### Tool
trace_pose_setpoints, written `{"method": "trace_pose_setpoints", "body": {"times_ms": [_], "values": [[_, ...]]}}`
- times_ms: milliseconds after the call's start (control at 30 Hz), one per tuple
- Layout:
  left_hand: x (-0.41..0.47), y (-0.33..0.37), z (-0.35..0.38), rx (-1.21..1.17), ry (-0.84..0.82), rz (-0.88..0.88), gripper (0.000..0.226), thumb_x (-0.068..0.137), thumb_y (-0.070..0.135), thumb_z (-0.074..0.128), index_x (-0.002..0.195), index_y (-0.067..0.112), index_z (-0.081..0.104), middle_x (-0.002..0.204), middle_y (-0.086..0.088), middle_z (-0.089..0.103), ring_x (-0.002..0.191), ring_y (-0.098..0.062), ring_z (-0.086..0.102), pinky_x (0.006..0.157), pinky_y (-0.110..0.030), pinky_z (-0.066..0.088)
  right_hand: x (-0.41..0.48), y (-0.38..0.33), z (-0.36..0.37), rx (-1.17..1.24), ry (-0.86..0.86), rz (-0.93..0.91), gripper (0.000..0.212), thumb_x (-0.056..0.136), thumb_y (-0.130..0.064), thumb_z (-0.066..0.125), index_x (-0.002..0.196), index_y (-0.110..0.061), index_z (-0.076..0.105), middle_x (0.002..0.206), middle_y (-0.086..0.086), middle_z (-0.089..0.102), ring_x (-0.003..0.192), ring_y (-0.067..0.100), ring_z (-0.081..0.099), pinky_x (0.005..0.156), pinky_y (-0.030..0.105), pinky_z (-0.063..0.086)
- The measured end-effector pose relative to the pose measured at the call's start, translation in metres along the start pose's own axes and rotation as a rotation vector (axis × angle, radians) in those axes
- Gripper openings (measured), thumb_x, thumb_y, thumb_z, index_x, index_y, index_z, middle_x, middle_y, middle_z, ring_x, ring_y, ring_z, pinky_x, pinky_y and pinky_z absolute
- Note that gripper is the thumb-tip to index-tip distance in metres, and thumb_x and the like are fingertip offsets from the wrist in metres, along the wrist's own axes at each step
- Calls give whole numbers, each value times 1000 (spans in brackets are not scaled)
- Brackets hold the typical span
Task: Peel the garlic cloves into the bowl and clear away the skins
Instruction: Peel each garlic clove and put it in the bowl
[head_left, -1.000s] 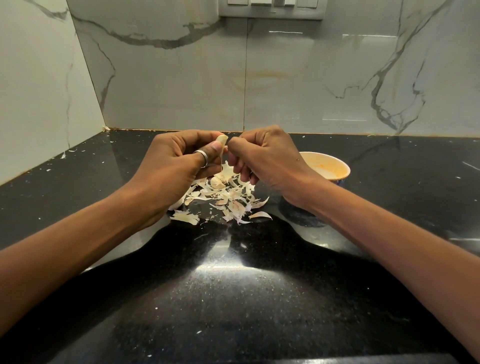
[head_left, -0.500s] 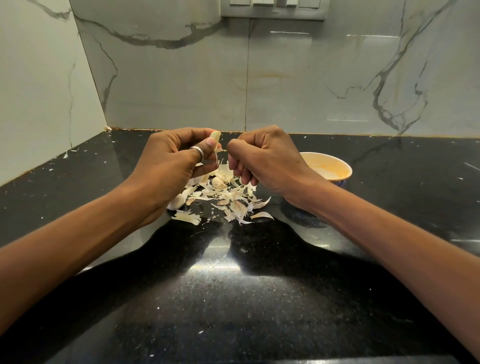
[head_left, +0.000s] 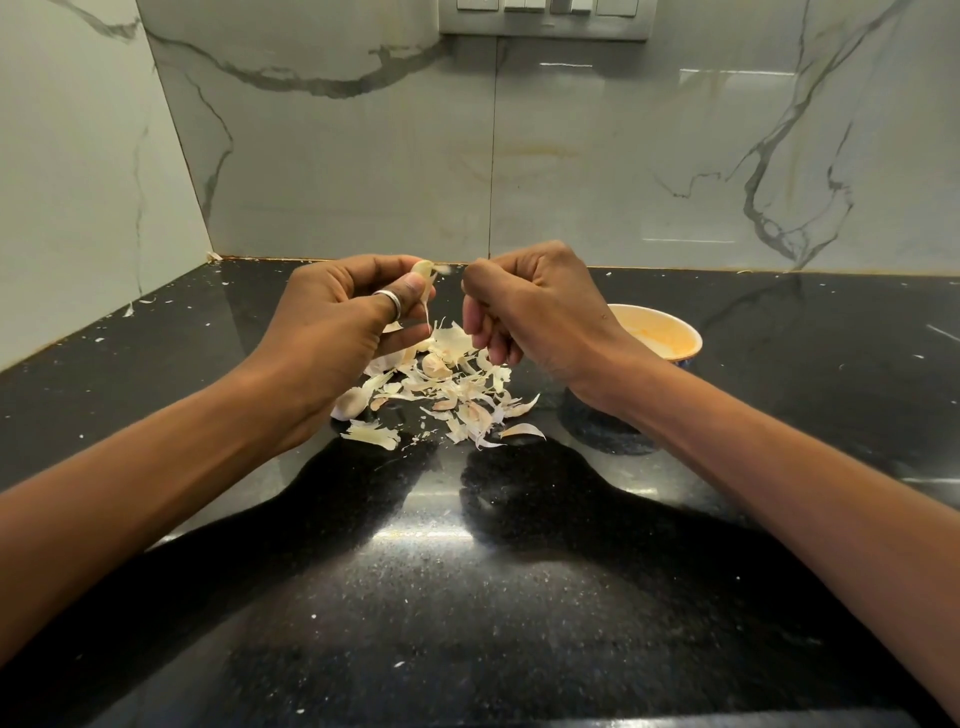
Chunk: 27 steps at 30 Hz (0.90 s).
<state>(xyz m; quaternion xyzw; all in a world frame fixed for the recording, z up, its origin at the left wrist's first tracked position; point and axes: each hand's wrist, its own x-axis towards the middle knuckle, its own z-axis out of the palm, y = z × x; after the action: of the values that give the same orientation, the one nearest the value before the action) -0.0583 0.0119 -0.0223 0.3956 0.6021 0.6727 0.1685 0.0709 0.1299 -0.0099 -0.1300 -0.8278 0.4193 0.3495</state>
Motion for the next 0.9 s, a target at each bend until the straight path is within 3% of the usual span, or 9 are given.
{"method": "trace_pose_setpoints", "body": {"times_ms": [267, 400, 533, 600, 900], "values": [[-1, 2, -1, 11, -2, 6, 18, 97, 12, 63, 112, 12, 73, 110, -15, 73, 86, -7, 69, 73, -18, 58, 1, 4, 0, -69, -2, 1, 38, 97, -19, 60, 61, -8, 69, 57, 7, 67, 46, 16, 61, 47, 20, 44], [-2, 3, 0, 13, -15, 5, 18, 96, 12, 63, 111, 13, 73, 109, -14, 74, 85, -7, 71, 73, -18, 57, 4, 9, 0, -107, 47, -3, 25, 95, -16, 63, 76, -2, 72, 66, 5, 71, 50, 14, 67, 49, 24, 47], [-3, 3, 1, 25, -37, 6, 16, 96, 12, 65, 108, 14, 74, 109, -17, 73, 85, -8, 69, 75, -21, 59, 6, 11, 1, -121, 70, -20, 10, 95, -19, 68, 95, -11, 73, 84, 6, 75, 61, 14, 73, 51, 20, 49], [-4, 3, 1, 23, -50, 5, 15, 94, 13, 65, 106, 16, 75, 107, -15, 74, 87, -9, 69, 76, -22, 59, 7, 11, 2, -111, 66, -27, 12, 95, -23, 71, 102, -13, 73, 88, 4, 75, 65, 16, 74, 50, 18, 49], [-4, 4, 0, 23, -78, 13, 17, 92, 14, 66, 107, 16, 75, 102, -10, 75, 90, -13, 72, 75, -22, 60, 7, 15, 2, -129, 45, -103, 10, 95, -21, 75, 100, -12, 75, 84, -1, 73, 68, 14, 73, 49, 11, 45]]}}
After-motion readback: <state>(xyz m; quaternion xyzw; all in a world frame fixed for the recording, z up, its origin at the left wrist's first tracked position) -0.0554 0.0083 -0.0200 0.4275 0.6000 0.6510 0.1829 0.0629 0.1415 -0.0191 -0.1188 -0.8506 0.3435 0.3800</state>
